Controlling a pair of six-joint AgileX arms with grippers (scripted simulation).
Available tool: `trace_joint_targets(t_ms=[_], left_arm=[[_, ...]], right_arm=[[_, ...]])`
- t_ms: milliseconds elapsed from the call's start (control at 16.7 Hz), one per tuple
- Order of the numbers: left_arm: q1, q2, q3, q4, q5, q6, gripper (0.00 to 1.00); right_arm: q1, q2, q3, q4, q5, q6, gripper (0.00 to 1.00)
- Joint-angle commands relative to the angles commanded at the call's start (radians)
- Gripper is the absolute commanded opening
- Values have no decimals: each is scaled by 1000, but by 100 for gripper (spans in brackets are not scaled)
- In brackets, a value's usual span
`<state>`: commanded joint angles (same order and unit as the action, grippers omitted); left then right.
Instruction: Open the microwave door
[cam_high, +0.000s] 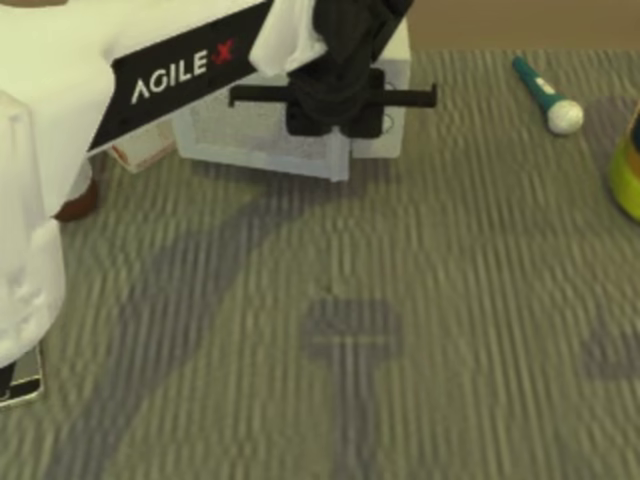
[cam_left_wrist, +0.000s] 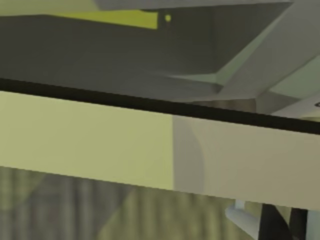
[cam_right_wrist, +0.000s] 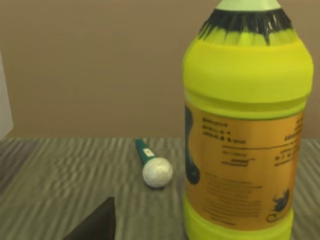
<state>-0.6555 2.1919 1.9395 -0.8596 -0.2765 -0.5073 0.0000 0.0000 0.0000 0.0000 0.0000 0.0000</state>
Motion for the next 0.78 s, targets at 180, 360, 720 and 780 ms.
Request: trace_joint_targets(t_ms=[180,360,720,780], left_arm=[[-7,5,-1,1,5,-4,0],[-3,-23,-39,22,11,23,0],[9,-100,-159,85,49,101,0],[9,-100,-159,85,49,101,0]], right_arm=[[0,0,0,0,0,0,100],[0,0,0,0,0,0,100],[0,0,0,0,0,0,100],[0,0,0,0,0,0,100]])
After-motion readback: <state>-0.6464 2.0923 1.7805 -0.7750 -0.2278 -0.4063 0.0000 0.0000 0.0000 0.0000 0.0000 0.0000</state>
